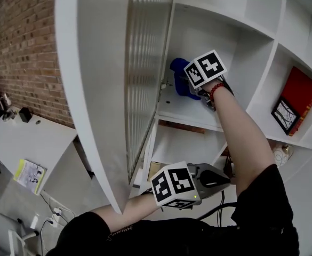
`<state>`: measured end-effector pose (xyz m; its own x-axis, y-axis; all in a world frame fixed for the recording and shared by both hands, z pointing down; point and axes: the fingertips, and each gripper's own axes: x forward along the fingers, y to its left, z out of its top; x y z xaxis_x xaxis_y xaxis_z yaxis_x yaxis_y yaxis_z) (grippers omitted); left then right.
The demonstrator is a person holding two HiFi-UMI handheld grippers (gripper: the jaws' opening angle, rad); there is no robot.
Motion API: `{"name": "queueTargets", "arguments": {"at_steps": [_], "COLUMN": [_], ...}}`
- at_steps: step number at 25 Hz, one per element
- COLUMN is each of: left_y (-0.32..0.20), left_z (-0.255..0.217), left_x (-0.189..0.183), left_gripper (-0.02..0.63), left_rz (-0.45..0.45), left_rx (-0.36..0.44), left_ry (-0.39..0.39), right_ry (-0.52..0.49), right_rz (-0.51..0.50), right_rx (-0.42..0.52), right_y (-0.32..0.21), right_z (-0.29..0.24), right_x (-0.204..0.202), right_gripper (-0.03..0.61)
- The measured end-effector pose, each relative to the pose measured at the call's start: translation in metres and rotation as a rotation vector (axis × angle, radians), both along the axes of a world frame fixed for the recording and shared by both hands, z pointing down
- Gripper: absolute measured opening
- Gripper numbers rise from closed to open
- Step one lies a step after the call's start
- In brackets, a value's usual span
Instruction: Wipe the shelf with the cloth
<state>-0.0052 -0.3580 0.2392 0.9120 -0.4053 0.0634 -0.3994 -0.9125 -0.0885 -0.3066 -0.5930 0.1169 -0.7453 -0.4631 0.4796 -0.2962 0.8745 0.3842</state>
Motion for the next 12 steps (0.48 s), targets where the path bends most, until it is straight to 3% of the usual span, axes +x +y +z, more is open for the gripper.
{"name": "queueTargets", "arguments": {"at_steps": [5,12], "left_y": [-0.003,-0.013], "left_z": [0.010,0.015], "left_x": [-0.014,-0.016], "left_gripper": [0.003,0.003], "left_rz": [-0.018,0.008], "left_rx": [0.009,0.011], "left_ry": [-0.047,-0.016], "right_ry": [0.013,0.109], "right_rz": [0.013,-0.014], "right_rx": [-0.134,-0.227], "right_y": [-0.010,-0.018], "right_z": [0.022,0.057], "right_x": [-0.021,-0.030], "right_gripper": [0.066,0.061]}}
